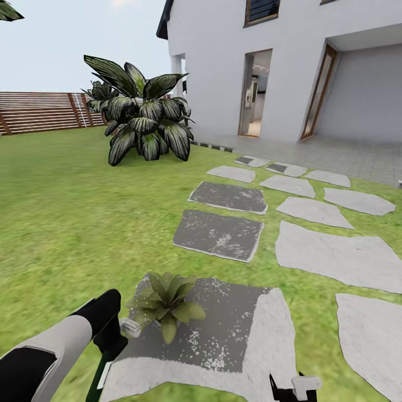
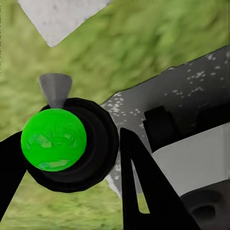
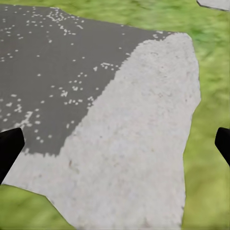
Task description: Pick up the pesticide atomizer in the garden and spray insectifuge to fully cover both potted plants in the garden.
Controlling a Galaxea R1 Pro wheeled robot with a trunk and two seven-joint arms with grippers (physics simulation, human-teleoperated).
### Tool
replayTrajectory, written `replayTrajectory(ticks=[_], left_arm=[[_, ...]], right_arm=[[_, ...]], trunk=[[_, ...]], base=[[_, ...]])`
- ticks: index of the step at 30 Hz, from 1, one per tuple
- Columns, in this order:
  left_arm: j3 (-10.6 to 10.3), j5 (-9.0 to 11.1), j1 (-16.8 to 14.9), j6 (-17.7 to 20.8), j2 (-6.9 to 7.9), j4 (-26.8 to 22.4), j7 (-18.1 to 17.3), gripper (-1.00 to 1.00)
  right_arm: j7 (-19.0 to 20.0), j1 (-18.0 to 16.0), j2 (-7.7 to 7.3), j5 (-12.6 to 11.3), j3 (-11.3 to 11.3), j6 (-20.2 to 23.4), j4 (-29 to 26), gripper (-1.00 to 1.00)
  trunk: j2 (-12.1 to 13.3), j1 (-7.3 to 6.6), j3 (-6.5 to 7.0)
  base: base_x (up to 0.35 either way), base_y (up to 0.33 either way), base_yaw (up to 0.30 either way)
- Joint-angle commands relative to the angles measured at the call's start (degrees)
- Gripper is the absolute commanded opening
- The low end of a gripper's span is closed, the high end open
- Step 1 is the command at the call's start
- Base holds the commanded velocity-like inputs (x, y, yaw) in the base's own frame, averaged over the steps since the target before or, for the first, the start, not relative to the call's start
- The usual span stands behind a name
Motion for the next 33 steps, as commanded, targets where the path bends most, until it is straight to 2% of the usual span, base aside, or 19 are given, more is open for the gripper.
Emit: replayTrajectory(ticks=[1, 4, 7, 11, 12, 17, 26, 33], left_arm=[[0.0, -0.6, 0.0, 0.2, 0.01, -0.3, -0.6, -1.0], [0.1, -0.5, -0.6, 0.6, -0.76, -0.9, -0.6, -1.0], [0.1, -0.5, -1.6, 0.8, -3.66, -1.0, -0.6, -1.0], [0.1, -0.4, -3.9, 0.9, -6.28, -0.9, -0.6, -1.0], [0.1, -0.4, -4.1, 0.9, -6.49, -0.9, -0.6, -1.0], [0.0, -0.4, -3.5, 0.9, -6.52, -0.8, -0.6, -1.0], [0.0, -0.5, -3.2, 0.8, -6.57, -0.3, -0.6, -1.0], [0.0, -0.5, -4.0, 0.9, -6.71, -0.8, -0.6, -1.0]], right_arm=[[0.1, 0.0, 0.03, 0.6, -0.5, -0.2, 0.1, 1.0], [0.1, 0.0, 0.05, 0.6, -0.5, -0.2, 0.2, 1.0], [0.1, 0.0, 0.05, 0.6, -0.5, -0.2, 0.2, 1.0], [0.1, 0.0, 0.06, 0.6, -0.5, -0.2, 0.2, 1.0], [0.1, 0.0, 0.06, 0.6, -0.5, -0.2, 0.2, 1.0], [0.1, 0.0, 0.06, 0.6, -0.5, -0.2, 0.2, 1.0], [0.1, 0.0, 0.06, 0.6, -0.5, -0.2, 0.2, 1.0], [0.1, 0.0, 0.06, 0.6, -0.5, -0.2, 0.2, 1.0]], trunk=[[0.0, -0.01, -0.05], [0.0, -0.01, -0.05], [0.0, -0.01, -0.05], [0.0, -0.01, -0.05], [0.0, -0.01, -0.05], [0.0, -0.01, -0.05], [0.0, -0.01, -0.05], [0.0, -0.01, -0.05]], base=[[0.0, 0.0, 0.0], [0.0, 0.0, 0.0], [0.0, 0.0, 0.0], [0.0, 0.0, 0.0], [0.0, 0.0, 0.0], [-0.011, -0.031, 0.0], [-0.028, -0.226, 0.0], [0.069, -0.101, 0.0]])
